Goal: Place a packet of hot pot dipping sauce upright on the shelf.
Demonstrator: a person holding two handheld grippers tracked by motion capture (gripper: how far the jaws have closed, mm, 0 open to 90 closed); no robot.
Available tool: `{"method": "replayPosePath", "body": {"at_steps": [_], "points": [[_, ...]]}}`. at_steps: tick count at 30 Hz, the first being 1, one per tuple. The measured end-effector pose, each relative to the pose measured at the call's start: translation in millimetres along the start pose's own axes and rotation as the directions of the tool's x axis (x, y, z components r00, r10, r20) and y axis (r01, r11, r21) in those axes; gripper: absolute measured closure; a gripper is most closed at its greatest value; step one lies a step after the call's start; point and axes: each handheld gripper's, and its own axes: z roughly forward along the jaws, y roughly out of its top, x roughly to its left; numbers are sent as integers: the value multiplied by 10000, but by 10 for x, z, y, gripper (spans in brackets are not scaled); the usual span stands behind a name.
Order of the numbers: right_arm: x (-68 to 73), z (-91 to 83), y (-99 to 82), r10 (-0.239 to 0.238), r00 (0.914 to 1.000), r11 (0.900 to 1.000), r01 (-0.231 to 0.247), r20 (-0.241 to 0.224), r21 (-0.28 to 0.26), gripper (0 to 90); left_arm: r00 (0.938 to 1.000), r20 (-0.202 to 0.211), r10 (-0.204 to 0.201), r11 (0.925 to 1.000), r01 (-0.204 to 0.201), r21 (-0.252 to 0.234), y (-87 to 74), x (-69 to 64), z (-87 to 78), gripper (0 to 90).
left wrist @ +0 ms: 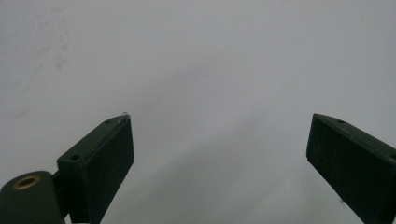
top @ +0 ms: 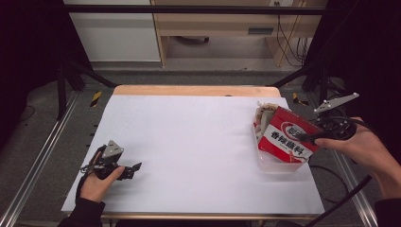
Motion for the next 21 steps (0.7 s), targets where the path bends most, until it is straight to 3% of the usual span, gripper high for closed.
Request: {"method": "replayPosePath", "body": {"at_steps": [4,8,21], "points": [[19,20,56,39,9997,9999,-35,257,-156,274,10000,-4,-47,10000,47,-24,-1,-1,-2,76],[34,35,119,66,9993,9996,-56,359,-274,199,10000,4,-46,10000,46,-21,-1,0,-1,76],[164,14,447,-111,9973,9988,145,729,-462,138,10000,30,-4,10000,4,20,-3,4,4,75]]}}
